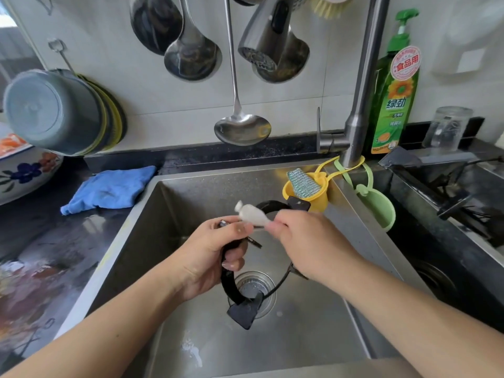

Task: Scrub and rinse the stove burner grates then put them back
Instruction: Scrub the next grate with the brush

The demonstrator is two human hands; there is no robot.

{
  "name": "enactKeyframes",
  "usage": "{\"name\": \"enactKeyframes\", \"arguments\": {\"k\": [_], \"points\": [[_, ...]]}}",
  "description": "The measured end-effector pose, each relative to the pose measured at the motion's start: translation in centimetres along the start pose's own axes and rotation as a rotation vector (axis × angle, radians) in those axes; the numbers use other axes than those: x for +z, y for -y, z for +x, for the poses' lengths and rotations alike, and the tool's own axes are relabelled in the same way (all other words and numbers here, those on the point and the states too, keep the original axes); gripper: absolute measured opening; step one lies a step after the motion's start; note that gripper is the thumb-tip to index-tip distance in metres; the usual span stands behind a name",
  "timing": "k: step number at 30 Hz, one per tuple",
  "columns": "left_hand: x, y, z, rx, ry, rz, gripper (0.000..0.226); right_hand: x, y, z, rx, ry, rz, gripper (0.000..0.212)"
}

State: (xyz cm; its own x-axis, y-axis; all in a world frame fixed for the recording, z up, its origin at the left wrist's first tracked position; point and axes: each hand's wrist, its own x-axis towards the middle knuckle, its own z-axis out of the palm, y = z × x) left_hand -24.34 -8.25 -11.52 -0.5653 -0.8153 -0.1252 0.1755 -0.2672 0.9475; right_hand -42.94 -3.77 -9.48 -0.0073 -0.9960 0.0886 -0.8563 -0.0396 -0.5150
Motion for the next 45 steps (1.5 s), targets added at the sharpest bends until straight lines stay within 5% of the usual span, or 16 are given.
{"name": "enactKeyframes", "arguments": {"k": [4,9,14,20,26,33,39,45], "points": [[0.2,0.0,0.0,0.029,-0.015,-0.018,0.057,-0.3,-1.0,0.7,0.061,-0.080,-0.014,0.041],[-0.3,-0.3,-0.1,0.040,0.007,-0.038,0.056,0.4,0.7,-0.6,-0.106,0.050,-0.013,0.037],[0.6,-0.1,-0.2,0.041,-0.037,-0.036,0.058,-0.6,-1.8,1.4,0.137,-0.105,-0.087,0.038],[0.2,0.0,-0.1,0.043,-0.058,0.044,0.052,0.7,1.1,-0.9,-0.084,0.058,0.011,0.044],[0.4,0.2,0.0,0.058,-0.096,0.059,0.038,-0.2,-2.0,1.8,0.176,-0.065,-0.054,0.042],[0.0,0.0,-0.1,0.101,-0.091,0.092,0.031,0.3,0.5,-0.3,-0.112,0.085,0.030,0.040],[0.4,0.4,0.1,0.098,-0.075,0.093,0.036,-0.8,-2.0,1.6,0.157,-0.116,-0.034,0.042],[0.0,0.3,0.0,0.110,-0.086,0.155,0.060,0.6,1.4,-0.9,-0.104,0.086,0.034,0.041]]}}
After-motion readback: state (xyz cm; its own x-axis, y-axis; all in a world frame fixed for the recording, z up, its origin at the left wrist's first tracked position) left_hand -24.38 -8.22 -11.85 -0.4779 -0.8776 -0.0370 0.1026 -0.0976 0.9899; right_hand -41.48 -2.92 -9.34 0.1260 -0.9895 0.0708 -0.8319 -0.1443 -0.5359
